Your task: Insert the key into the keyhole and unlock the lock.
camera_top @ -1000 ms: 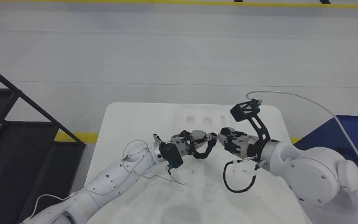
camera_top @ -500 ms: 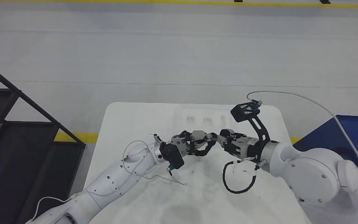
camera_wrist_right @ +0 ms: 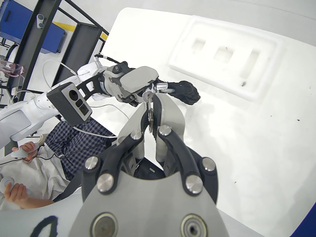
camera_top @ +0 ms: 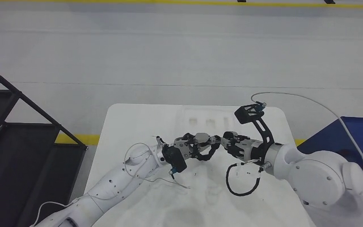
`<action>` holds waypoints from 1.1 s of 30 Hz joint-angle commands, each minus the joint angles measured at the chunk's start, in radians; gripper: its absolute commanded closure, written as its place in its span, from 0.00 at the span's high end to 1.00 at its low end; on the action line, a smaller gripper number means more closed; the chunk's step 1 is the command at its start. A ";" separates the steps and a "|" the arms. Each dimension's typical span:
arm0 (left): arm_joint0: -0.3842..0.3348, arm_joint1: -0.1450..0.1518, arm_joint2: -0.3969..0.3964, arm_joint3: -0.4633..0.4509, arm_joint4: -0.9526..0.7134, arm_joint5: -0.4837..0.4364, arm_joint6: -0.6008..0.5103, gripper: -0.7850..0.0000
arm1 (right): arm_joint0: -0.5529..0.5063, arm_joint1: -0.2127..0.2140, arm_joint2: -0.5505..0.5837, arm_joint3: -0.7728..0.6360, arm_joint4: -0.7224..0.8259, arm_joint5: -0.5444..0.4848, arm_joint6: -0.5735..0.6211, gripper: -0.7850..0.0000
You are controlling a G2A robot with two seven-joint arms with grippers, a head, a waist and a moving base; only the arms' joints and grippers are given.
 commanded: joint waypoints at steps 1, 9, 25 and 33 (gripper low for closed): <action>0.002 -0.002 -0.002 -0.002 0.006 -0.006 0.001 0.00 | -0.001 0.000 -0.001 0.000 0.001 0.001 0.001 0.00; 0.008 -0.008 -0.015 -0.010 0.031 -0.026 -0.001 0.00 | -0.001 0.002 -0.012 0.000 -0.011 0.001 0.008 0.00; 0.024 -0.017 -0.038 -0.033 0.057 -0.093 -0.006 0.00 | 0.020 0.000 -0.045 0.030 -0.026 -0.004 0.007 0.00; 0.026 -0.022 -0.046 -0.024 -0.002 -0.213 -0.028 0.00 | 0.024 -0.001 -0.021 0.030 0.005 -0.041 -0.042 1.00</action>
